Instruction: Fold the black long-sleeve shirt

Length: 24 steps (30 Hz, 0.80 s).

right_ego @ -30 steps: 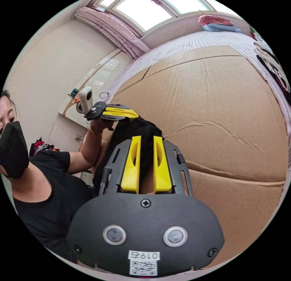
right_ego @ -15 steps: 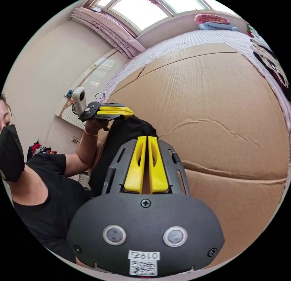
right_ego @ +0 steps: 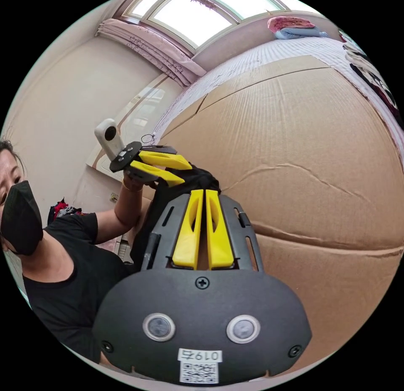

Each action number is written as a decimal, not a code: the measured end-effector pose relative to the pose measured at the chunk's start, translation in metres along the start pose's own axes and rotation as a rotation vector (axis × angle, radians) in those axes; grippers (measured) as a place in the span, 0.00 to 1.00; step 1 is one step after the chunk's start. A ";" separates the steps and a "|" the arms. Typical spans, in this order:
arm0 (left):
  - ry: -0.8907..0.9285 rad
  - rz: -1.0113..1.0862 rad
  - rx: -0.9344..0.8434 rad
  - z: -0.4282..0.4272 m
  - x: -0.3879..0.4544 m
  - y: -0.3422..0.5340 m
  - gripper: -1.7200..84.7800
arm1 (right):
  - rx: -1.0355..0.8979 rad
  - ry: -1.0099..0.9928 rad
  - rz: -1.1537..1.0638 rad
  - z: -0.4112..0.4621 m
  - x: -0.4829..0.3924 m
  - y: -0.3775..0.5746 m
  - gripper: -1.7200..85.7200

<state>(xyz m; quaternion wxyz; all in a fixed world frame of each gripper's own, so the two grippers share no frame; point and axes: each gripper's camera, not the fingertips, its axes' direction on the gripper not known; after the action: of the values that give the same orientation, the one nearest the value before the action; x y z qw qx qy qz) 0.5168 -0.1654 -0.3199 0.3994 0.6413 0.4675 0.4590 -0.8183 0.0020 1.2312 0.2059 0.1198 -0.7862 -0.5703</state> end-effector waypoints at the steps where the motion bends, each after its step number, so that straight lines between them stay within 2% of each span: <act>1: 0.059 0.009 -0.012 0.003 -0.006 -0.010 0.10 | -0.002 0.012 -0.014 -0.002 -0.004 -0.001 0.02; 6: 0.106 0.093 -0.100 0.024 -0.024 -0.046 0.11 | -0.001 0.040 -0.053 -0.006 -0.017 -0.006 0.02; 11: 0.368 0.130 -0.147 0.050 -0.056 -0.063 0.08 | 0.011 0.029 -0.066 -0.012 -0.020 -0.005 0.02; 16: 0.394 0.094 -0.158 0.064 -0.073 -0.067 0.06 | 0.020 0.054 -0.076 -0.018 -0.023 -0.004 0.02; 21: 0.334 0.072 -0.101 0.056 -0.083 -0.067 0.09 | 0.021 0.066 -0.104 -0.019 -0.031 -0.005 0.02; 24: 0.378 0.077 -0.109 0.060 -0.089 -0.070 0.10 | 0.014 0.075 -0.106 -0.018 -0.034 -0.008 0.02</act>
<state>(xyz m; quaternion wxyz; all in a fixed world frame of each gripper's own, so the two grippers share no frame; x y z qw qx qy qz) 0.5459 -0.2393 -0.4203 0.3206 0.5388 0.4836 0.6108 -0.7804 -0.0019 1.2222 0.2038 0.1841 -0.7743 -0.5701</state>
